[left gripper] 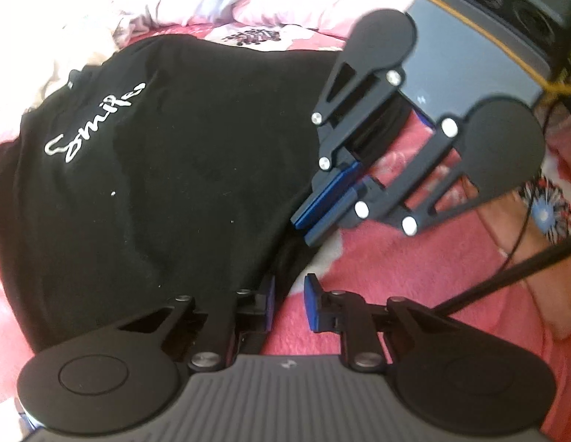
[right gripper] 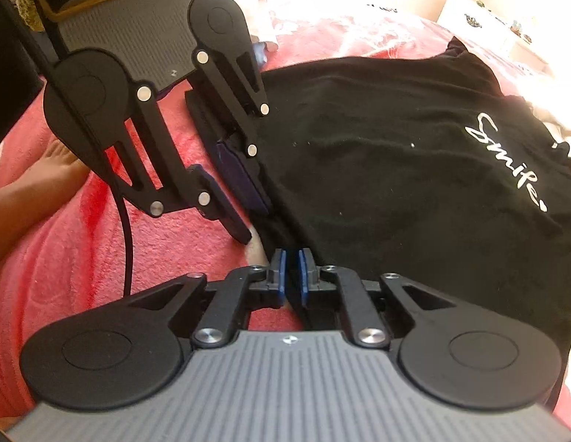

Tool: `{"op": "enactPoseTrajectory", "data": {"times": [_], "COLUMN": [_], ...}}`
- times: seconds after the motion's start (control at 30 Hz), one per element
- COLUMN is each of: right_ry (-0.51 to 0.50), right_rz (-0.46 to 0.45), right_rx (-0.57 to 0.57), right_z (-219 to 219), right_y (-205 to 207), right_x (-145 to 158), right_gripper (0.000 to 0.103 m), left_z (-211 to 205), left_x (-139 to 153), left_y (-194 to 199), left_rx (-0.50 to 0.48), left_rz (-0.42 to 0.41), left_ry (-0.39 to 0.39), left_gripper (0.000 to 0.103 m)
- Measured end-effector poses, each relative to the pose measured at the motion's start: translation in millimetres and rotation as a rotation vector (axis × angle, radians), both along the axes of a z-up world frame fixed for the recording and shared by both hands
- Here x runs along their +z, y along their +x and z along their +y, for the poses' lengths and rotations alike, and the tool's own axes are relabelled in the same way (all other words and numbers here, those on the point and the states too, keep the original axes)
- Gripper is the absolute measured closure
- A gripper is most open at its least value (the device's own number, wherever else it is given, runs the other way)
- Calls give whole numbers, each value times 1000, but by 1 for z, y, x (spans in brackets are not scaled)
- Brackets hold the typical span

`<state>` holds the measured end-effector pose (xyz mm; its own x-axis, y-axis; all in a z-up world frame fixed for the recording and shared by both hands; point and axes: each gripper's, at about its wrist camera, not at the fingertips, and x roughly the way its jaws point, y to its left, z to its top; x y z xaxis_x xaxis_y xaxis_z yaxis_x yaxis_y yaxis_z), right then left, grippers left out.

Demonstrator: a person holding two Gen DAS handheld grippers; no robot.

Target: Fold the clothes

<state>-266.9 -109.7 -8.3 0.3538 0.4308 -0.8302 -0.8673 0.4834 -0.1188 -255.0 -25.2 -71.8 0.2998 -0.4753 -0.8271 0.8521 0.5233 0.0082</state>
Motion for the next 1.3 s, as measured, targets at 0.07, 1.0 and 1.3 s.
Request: {"op": "enactPoseTrajectory", "data": {"times": [0.07, 1.0, 1.3], "right_ry": [4, 60, 105], "right_rz": [2, 125, 163], "right_rx": [-3, -6, -36], "right_z": [0, -9, -21], "right_y": [2, 21, 15], "right_x": [-2, 0, 12], "right_gripper": [90, 101, 98], "left_z": [0, 4, 18], "left_x": [1, 8, 11], "left_y": [3, 4, -10], "left_rx": [14, 33, 36], "left_rz": [15, 56, 100], "left_ry": [-14, -56, -49], "left_gripper": [84, 102, 81]}}
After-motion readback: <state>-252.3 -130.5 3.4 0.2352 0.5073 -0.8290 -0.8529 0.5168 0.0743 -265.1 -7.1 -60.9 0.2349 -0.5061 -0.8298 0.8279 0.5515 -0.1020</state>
